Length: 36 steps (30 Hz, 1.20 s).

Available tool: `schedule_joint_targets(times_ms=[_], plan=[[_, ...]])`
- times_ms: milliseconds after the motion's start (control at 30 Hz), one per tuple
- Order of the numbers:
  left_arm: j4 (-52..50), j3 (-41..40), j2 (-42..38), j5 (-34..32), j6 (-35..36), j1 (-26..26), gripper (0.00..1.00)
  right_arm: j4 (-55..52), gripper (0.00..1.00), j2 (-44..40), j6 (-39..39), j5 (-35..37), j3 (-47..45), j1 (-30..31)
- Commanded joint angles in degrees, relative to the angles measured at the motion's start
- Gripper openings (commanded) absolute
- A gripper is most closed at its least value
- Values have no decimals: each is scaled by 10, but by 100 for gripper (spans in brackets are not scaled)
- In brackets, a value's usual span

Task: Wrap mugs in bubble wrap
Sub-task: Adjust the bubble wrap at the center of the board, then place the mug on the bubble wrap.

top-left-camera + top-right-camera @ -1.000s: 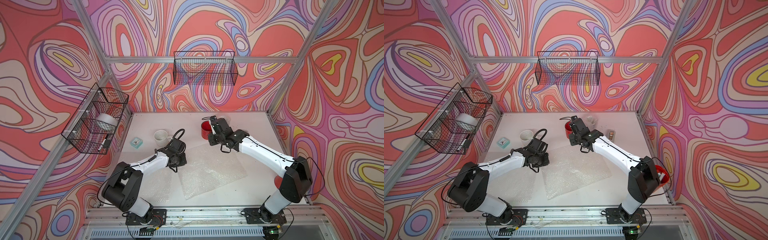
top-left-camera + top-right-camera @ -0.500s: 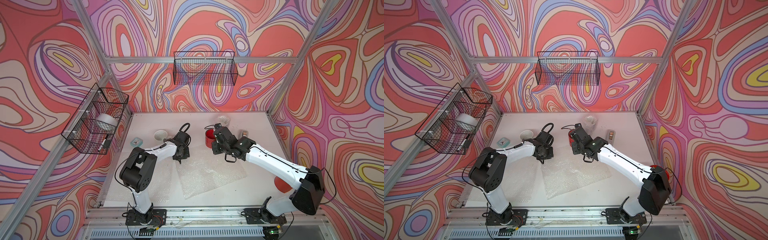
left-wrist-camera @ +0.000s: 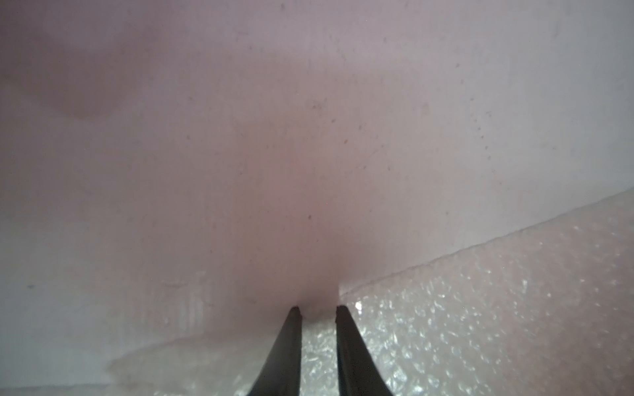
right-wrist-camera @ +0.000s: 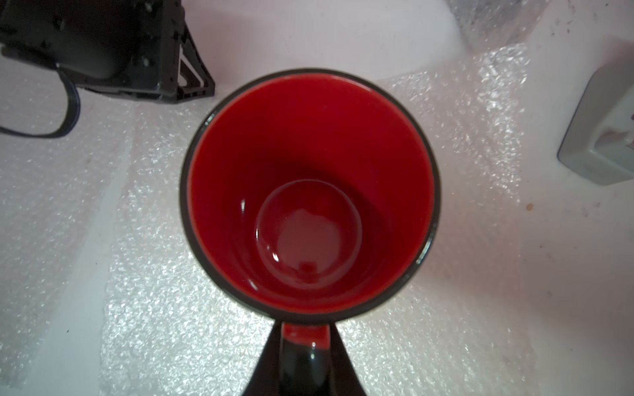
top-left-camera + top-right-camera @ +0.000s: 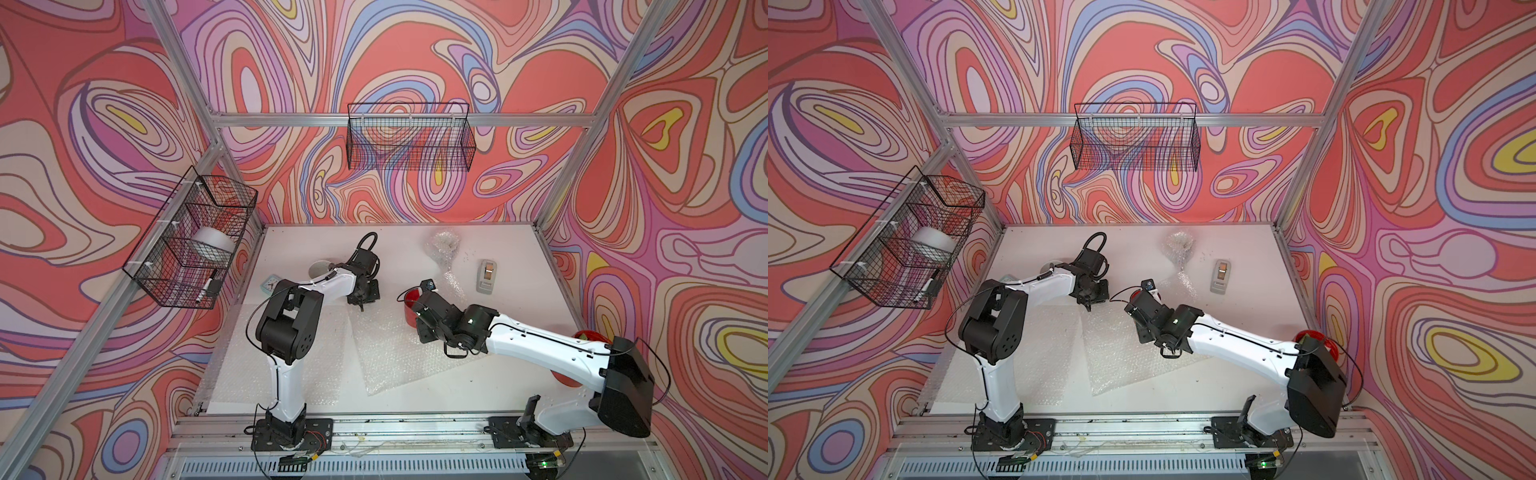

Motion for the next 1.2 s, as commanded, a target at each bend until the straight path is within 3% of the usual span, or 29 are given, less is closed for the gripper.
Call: schedule_joint_targets(times_ms=[0,367,767,1167], plan=[[-13,22,35,14,20,6,22,63,0,-21,9,22,-11,7],[-54,112,17,29,39,20,23,109,0,7,25,70,-46,28],[-16,22,-92,53,-1,21,28,180,0,60,30,75,-58,44],[-12,-13,-127,47,-7,20,29,187,0,81,42,85,-73,44]])
